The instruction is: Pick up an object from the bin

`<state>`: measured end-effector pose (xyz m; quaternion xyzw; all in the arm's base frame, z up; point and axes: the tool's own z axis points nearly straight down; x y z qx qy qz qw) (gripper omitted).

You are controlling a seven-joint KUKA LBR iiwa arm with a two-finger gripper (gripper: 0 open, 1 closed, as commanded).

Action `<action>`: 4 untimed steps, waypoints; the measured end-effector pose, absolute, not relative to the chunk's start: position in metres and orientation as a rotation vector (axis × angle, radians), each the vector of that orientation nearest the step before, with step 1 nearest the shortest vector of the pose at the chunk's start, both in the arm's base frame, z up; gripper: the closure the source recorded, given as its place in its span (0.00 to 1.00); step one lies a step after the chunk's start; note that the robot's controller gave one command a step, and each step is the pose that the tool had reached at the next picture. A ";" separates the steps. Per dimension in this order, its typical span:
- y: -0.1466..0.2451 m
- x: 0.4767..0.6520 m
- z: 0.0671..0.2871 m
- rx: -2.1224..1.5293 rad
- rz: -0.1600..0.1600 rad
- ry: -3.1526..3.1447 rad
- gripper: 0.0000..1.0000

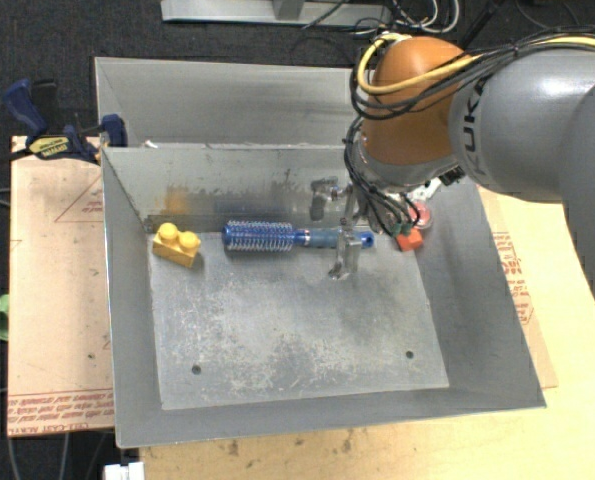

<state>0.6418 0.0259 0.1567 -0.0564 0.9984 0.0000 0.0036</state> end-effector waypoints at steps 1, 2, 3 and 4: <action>-0.024 0.658 0.069 0.000 0.003 3.136 0.00; -0.023 0.657 0.071 -0.006 0.001 3.137 1.00; -0.009 0.651 0.215 -0.006 0.001 3.131 1.00; -0.002 0.637 0.297 0.290 0.001 3.120 1.00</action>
Offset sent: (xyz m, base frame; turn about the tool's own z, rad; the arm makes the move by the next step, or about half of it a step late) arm 0.0142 -0.0491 -0.0867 0.1101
